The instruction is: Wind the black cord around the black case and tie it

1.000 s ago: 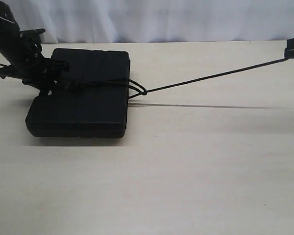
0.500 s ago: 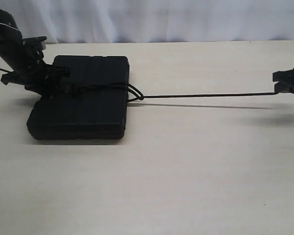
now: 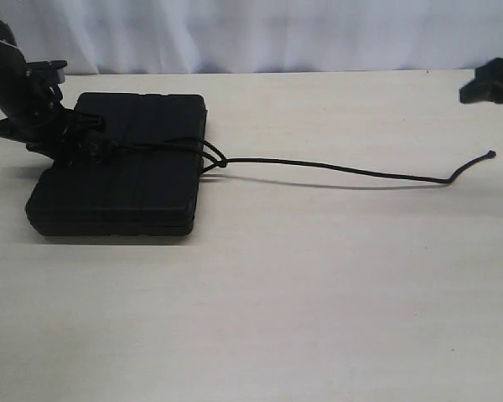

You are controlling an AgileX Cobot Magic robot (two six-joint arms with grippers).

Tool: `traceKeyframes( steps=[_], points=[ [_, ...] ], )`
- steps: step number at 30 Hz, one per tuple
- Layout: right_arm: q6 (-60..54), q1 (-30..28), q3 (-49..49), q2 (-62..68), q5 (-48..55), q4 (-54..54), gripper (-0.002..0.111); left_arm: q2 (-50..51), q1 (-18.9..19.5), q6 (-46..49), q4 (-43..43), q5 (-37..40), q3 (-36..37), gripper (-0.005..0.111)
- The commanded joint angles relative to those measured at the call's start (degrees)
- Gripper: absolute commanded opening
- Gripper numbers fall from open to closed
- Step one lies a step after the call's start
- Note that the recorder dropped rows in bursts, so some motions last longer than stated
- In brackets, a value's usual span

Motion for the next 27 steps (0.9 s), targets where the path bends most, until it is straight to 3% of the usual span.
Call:
traceKeyframes(
  steps=[1, 6, 9, 13, 15, 21, 23, 26, 27],
  points=[
    [-1.6, 16.0, -4.9, -0.3, 2.1, -11.0, 0.058, 0.7, 0.4, 0.2, 1.3, -0.2, 0.0, 0.000],
    [7.6, 34.6, -16.9, 10.0, 7.7, -32.4, 0.050, 0.7, 0.4, 0.2, 1.3, -0.2, 0.0, 0.000],
    [6.3, 38.5, -25.6, 15.3, 13.9, -33.0, 0.049, 0.7, 0.4, 0.2, 1.3, -0.1, 0.0, 0.000],
    [-5.3, 43.3, -35.6, 23.4, 19.0, -33.1, 0.049, 0.7, 0.4, 0.2, 1.3, -0.1, 0.0, 0.000],
    [-11.3, 44.7, -35.6, 25.6, 19.0, -33.2, 0.049, 0.7, 0.4, 0.2, 0.8, -0.2, 0.0, 0.000],
    [-8.1, 45.3, -35.6, 28.9, 13.6, -36.0, 0.044, 0.8, 0.4, 0.2, 0.8, -0.7, 0.0, 0.000],
    [-6.2, 45.3, -35.6, 29.3, 11.9, -36.0, 0.037, 0.8, 0.4, 0.2, 0.8, -1.2, 0.0, 0.000],
    [-3.7, 45.3, -35.6, 29.9, 11.7, -36.7, 0.005, 0.8, 0.4, 0.2, 0.8, -0.9, 0.0, 0.000],
    [-2.9, 45.3, -35.6, 30.0, 11.7, -37.4, 0.004, 0.8, 0.4, 0.2, 0.8, -0.8, 0.0, 0.000]
  ],
)
